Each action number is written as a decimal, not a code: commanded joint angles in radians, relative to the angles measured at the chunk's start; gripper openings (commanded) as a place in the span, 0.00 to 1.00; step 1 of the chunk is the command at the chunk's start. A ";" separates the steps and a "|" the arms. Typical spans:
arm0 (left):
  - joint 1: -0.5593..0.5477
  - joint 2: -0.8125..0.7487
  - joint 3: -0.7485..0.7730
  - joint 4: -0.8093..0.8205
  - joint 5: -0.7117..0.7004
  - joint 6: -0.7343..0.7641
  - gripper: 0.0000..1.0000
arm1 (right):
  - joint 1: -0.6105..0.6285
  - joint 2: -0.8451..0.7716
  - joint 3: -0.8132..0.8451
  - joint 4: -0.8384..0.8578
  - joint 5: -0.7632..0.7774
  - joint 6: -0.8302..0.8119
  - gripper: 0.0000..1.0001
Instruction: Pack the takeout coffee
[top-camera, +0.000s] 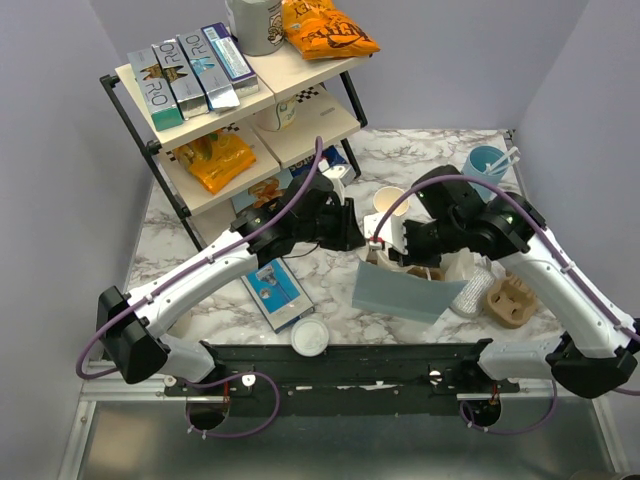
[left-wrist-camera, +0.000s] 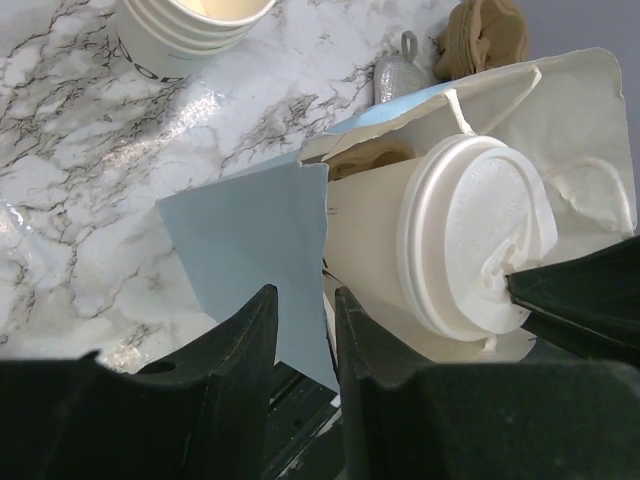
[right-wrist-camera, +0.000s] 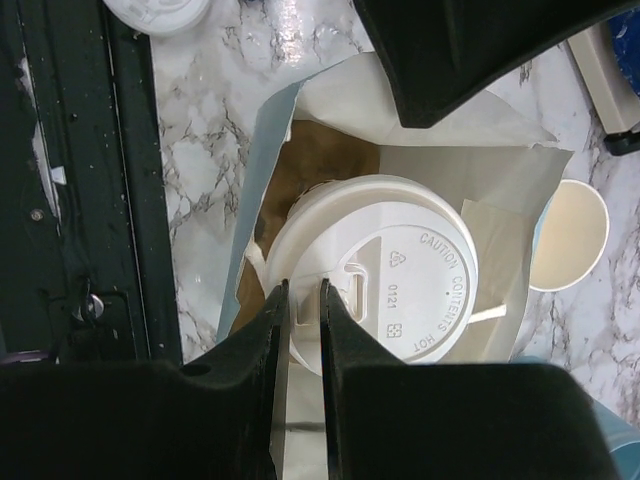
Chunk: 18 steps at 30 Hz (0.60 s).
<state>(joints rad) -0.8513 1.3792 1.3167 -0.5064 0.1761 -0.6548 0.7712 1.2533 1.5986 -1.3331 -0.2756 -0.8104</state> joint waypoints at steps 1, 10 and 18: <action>-0.008 0.007 0.024 -0.011 0.000 0.040 0.31 | -0.024 0.028 -0.028 0.035 -0.046 -0.030 0.01; -0.015 0.015 0.029 -0.009 0.020 0.038 0.31 | -0.027 0.089 -0.091 0.100 -0.105 -0.022 0.01; -0.015 0.023 0.039 -0.018 0.011 0.030 0.31 | -0.027 0.066 -0.195 0.173 -0.112 -0.001 0.01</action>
<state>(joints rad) -0.8600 1.3884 1.3186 -0.5091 0.1795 -0.6300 0.7506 1.3369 1.4403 -1.2186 -0.3538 -0.8200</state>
